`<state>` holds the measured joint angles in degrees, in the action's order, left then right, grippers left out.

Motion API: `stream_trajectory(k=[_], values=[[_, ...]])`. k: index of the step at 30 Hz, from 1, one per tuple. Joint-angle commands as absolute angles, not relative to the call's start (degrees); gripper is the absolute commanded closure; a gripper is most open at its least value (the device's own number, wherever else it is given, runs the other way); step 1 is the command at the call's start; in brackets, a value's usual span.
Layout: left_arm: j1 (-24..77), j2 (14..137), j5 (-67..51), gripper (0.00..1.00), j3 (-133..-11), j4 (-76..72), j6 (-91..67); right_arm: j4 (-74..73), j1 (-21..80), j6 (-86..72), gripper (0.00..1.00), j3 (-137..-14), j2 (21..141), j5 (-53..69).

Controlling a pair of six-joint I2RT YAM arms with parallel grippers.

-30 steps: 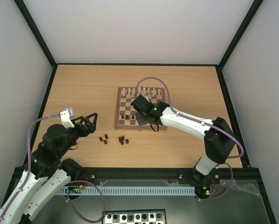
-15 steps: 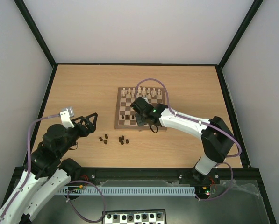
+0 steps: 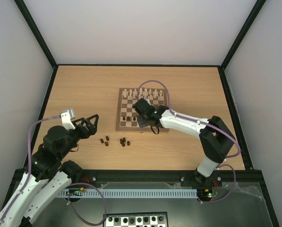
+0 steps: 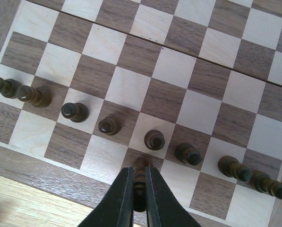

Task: Set up the chess pieces on the board
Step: Place the chess piece on the chessboard.

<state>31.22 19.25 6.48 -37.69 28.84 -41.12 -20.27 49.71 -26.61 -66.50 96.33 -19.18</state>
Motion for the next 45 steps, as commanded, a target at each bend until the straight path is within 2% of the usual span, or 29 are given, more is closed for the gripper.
stream_trajectory(k=[1,20,23,24,31,33,45], values=[[31.42,19.94,6.15,0.01,-38.34,27.98,-40.24,-19.96,49.05,-27.16,0.93,-65.05,97.11,-19.36],[31.45,20.48,6.41,0.01,-38.29,27.77,-40.00,-19.52,48.91,-27.24,0.90,-63.99,96.54,-16.78],[31.45,20.39,6.42,0.01,-38.32,27.80,-40.03,-19.51,48.91,-27.45,0.75,-63.86,96.64,-17.16],[31.41,20.39,6.42,0.00,-38.31,27.78,-40.03,-19.45,48.91,-27.50,0.73,-63.75,96.60,-17.21],[31.43,20.26,6.46,0.01,-38.27,27.88,-39.99,-19.19,48.95,-27.42,0.70,-63.82,94.86,-17.27],[31.40,20.17,6.43,0.00,-38.24,27.86,-40.08,-19.07,48.94,-27.35,0.66,-63.76,93.72,-16.97],[31.42,20.27,6.59,0.00,-38.32,27.88,-40.39,-19.66,49.01,-27.09,0.62,-63.41,88.70,-15.17]])
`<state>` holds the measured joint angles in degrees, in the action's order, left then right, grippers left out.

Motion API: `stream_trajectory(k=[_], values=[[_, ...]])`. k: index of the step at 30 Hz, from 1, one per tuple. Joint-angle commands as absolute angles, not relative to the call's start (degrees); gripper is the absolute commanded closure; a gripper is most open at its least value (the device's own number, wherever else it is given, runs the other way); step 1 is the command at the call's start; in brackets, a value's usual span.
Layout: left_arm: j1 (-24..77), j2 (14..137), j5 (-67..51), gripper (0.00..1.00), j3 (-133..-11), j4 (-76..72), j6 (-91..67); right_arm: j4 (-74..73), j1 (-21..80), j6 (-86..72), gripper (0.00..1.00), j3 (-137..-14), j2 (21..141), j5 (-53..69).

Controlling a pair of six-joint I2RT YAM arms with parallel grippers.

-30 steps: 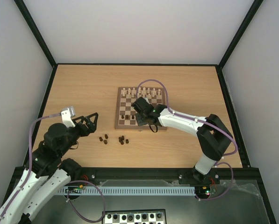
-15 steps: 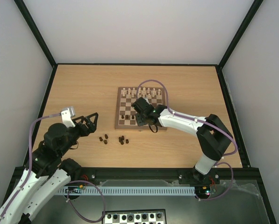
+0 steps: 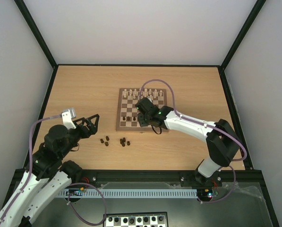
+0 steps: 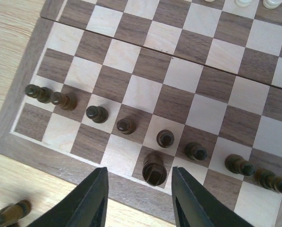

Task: Set up the chess pieces on the board
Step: Place the chess piece on the chessboard, then pick up the chess piece at the center of the board.

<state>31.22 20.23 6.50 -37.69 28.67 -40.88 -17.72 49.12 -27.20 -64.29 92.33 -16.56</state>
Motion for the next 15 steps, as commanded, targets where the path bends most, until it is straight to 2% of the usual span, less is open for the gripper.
stream_trajectory(k=[1,3,4,5,6,10,15], values=[[31.39,20.34,6.61,0.01,-38.25,27.86,-40.36,-19.48,49.18,-27.01,0.60,-63.04,87.56,-14.39],[31.39,20.52,6.53,0.00,-38.22,27.57,-40.38,-19.07,49.72,-26.98,0.48,-62.15,85.58,-12.49],[31.46,20.67,6.44,0.00,-38.17,27.26,-40.42,-19.15,50.14,-26.98,0.38,-61.94,84.75,-11.65],[31.45,20.88,6.30,0.01,-38.06,27.06,-40.44,-19.24,50.94,-26.98,0.15,-61.58,83.73,-11.27],[31.46,21.10,6.10,0.01,-38.06,26.74,-40.45,-19.29,51.73,-26.87,0.01,-61.23,83.17,-10.91],[31.46,21.49,5.57,0.01,-37.77,25.47,-40.33,-17.91,55.90,-26.03,0.01,-59.27,82.15,-7.81],[31.41,20.84,5.10,0.01,-37.84,23.77,-39.95,-16.60,60.08,-26.51,0.01,-60.64,87.70,-5.11]])
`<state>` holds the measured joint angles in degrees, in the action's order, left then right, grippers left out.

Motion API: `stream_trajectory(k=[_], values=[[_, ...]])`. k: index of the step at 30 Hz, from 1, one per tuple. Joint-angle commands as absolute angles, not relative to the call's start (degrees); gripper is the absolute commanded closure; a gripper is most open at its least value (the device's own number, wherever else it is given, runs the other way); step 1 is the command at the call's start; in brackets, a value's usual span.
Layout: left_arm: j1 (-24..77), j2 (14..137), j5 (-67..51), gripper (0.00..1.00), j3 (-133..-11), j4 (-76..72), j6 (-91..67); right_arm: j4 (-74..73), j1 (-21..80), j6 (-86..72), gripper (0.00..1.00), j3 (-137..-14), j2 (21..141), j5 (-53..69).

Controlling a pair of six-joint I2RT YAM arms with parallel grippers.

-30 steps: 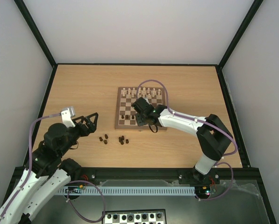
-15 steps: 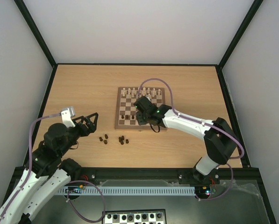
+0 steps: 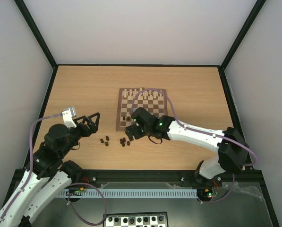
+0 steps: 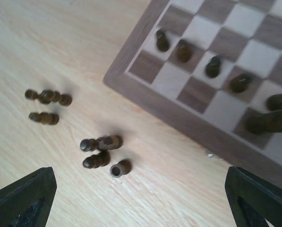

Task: Set up the chess pieces on the board
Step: Pick up the chess piece at the center of the board.

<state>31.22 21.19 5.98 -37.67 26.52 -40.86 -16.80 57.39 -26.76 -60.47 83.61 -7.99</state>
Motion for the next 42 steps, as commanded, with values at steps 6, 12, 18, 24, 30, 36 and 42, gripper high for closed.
stream_trajectory(k=[6,12,18,24,30,36,42], values=[[31.46,20.49,5.44,0.00,-39.24,25.09,-39.64,-16.25,63.87,-26.98,0.25,-64.57,93.65,-5.44],[31.44,19.69,5.62,0.01,-39.02,25.39,-39.78,-16.79,65.77,-26.68,0.47,-68.78,99.44,-5.65],[31.42,19.61,5.62,0.01,-39.18,25.57,-39.60,-17.58,66.27,-26.43,0.65,-72.16,103.39,-5.75],[31.46,18.91,5.63,0.01,-39.21,25.91,-39.61,-19.14,66.35,-26.65,0.71,-74.71,106.29,-6.69],[31.43,18.13,5.97,0.00,-39.20,26.50,-39.34,-20.30,66.53,-26.89,0.76,-75.80,108.05,-7.92],[31.44,17.80,6.24,0.01,-39.05,26.81,-39.34,-21.37,66.53,-27.31,0.77,-76.01,108.28,-9.36],[31.43,17.65,6.33,0.00,-38.79,26.81,-39.29,-21.69,66.90,-27.32,0.77,-75.83,108.36,-9.40]])
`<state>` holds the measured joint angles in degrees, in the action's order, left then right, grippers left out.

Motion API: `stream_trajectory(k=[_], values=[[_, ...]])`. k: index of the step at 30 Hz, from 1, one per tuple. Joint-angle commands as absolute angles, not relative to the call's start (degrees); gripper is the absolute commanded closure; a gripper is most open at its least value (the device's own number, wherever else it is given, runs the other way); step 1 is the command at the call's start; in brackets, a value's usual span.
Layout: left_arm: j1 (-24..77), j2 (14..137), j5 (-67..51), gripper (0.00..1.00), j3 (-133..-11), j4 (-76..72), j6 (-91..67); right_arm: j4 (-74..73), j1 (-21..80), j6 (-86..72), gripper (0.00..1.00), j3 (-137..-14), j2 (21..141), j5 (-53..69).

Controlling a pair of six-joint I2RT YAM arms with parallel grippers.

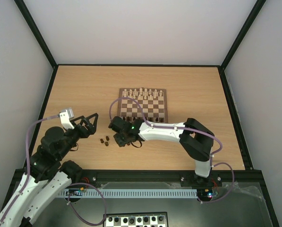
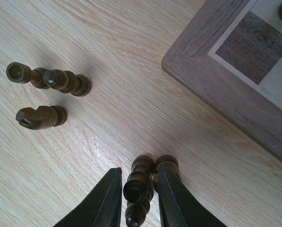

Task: Set up the chess pieces on the board
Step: Pick up the chess piece at the center of the board.

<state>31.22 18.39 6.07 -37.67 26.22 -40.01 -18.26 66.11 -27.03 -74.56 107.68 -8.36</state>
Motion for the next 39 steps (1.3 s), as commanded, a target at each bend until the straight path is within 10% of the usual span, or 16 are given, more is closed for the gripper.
stream_trajectory(k=[1,39], values=[[31.43,17.64,6.33,0.01,-38.72,26.85,-39.36,-21.68,66.95,-27.33,0.77,-75.86,108.53,-9.33],[31.46,17.84,6.15,0.00,-37.83,26.12,-39.78,-23.94,60.27,-27.40,0.92,-72.89,94.95,-18.85]])
